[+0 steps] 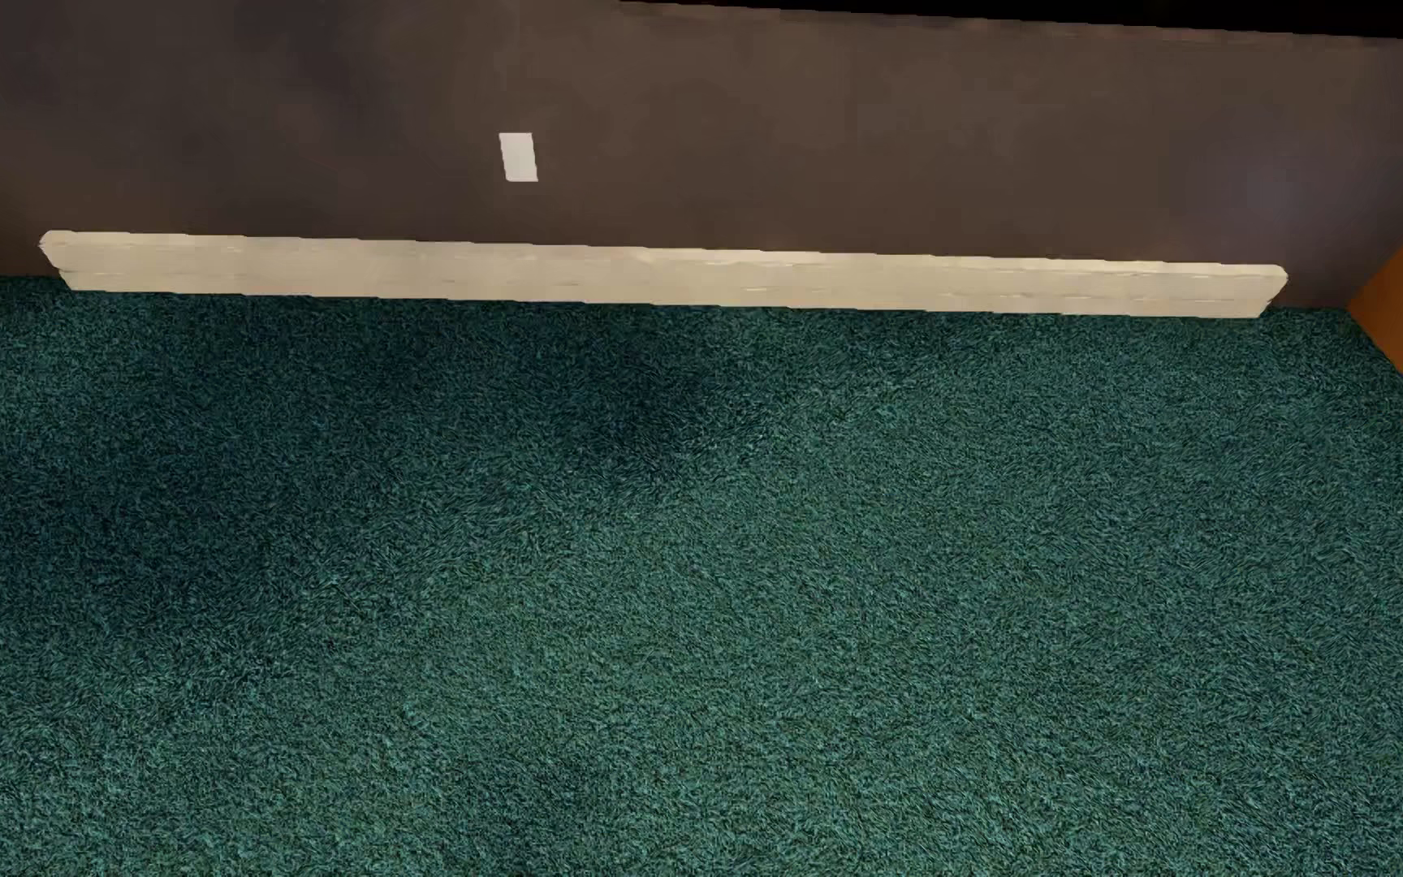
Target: Take a seat on the dark chair
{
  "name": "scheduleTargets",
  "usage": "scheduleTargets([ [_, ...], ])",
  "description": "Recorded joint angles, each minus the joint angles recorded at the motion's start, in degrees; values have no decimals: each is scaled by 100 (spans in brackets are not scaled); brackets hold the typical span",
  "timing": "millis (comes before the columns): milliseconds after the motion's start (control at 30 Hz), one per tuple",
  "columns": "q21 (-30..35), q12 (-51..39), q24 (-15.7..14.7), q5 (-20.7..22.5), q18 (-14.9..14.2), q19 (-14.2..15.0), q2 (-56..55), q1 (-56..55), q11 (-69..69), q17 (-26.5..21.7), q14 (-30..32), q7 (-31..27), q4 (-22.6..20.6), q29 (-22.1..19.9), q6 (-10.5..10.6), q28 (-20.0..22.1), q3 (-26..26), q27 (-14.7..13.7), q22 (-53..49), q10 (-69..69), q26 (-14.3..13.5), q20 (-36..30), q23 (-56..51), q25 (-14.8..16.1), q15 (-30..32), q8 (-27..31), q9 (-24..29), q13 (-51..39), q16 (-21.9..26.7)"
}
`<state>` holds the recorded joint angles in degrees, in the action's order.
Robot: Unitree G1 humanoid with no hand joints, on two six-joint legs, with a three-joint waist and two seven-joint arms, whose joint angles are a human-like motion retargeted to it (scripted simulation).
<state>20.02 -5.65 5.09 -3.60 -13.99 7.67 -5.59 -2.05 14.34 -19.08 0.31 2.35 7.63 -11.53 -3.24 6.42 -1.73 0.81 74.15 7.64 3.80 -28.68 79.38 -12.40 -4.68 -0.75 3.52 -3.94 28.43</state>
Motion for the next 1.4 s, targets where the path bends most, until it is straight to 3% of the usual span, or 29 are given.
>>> scheduleTargets([
  [133,49,-32,45,-150,60,51,-8,26,20,17,-145,43,-125,100,13,26,12,36,-37,95,-64,29,-36,-141,63,-24,10,75,-40],
  [300,85,62,88,-299,160,114,-79,-1,89,-85,-749,-199,-367,76,30,-56,58,36,-138,584,-129,-51,-103,-54,187,129,40,8,-97],
  [467,-89,129,268,-274,200,254,-473,165,43,54,-713,269,-330,7,-90,-227,-129,-12,-300,441,-175,-276,-306,-158,525,369,149,-178,83],
  [500,-75,158,397,-218,264,283,-623,230,95,102,-734,340,-326,42,-111,-296,-171,-50,-394,325,-174,-330,-367,-255,568,424,179,-181,198],
  [600,-237,175,321,-130,451,106,-803,481,521,160,-722,637,-295,268,-160,-198,-305,-77,-433,95,-247,-237,-365,-578,382,228,346,-166,366],
  [800,-614,307,422,-580,991,110,-870,1060,640,22,-815,1119,-229,397,-116,-160,-312,-148,-420,4,-342,-54,-265,-677,300,-85,435,22,340],
  [900,-782,200,539,-646,1269,-94,-853,1414,428,-27,-604,1365,-222,381,-101,-117,-314,-331,-429,-56,-431,-125,-257,-868,174,-435,554,10,299],
  [933,-672,381,79,-463,821,-3,-1066,1445,535,-16,-891,1363,-262,510,-147,238,-365,153,-408,-232,-296,-42,-451,-579,-21,-322,225,271,246],
  [967,-684,395,67,-345,791,-60,-989,1502,431,-28,-841,1401,-223,539,-140,262,-359,144,-491,-133,-309,-42,-473,-631,64,-357,201,330,246],
  [1000,-587,397,-36,-193,644,70,-954,1483,276,-36,-842,1405,-43,515,-74,383,-362,125,-529,176,-345,-17,-461,-606,475,-226,189,363,223],
  [1100,-297,450,-344,253,-82,-277,-602,1209,193,-64,-504,1380,633,501,-31,378,-327,74,-596,1702,-332,-54,-510,-662,449,-178,260,455,292],
  [1167,-346,346,-342,409,-225,-569,-182,577,-172,-149,-243,1087,875,492,-33,408,-197,124,-582,2997,-277,-55,-555,-609,472,-165,346,438,230],
  [1200,-264,325,-444,442,-212,-614,56,279,-344,-216,-364,858,791,480,-21,485,-109,165,-595,3476,-276,-50,-555,-518,479,-122,424,393,145],
  [1233,-170,327,-542,482,61,-645,267,8,-503,-265,-601,604,562,481,-24,456,1,214,-601,3783,-272,-106,-549,-482,473,-66,460,370,77],
  [1267,-27,310,-442,502,262,-667,405,-302,-542,-311,-804,363,332,477,-14,345,101,207,-611,3971,-278,-99,-546,-448,406,-32,502,323,34],
  [1333,180,304,-188,517,49,-711,499,-1041,-357,-412,-945,25,-34,522,47,180,268,191,-675,3995,-306,35,-589,-462,166,-49,546,179,-32],
  [1400,331,312,-199,558,144,-739,791,-1575,-497,-451,-1059,-170,-424,507,74,146,357,206,-635,3277,-293,37,-676,-431,22,7,561,57,-69],
])
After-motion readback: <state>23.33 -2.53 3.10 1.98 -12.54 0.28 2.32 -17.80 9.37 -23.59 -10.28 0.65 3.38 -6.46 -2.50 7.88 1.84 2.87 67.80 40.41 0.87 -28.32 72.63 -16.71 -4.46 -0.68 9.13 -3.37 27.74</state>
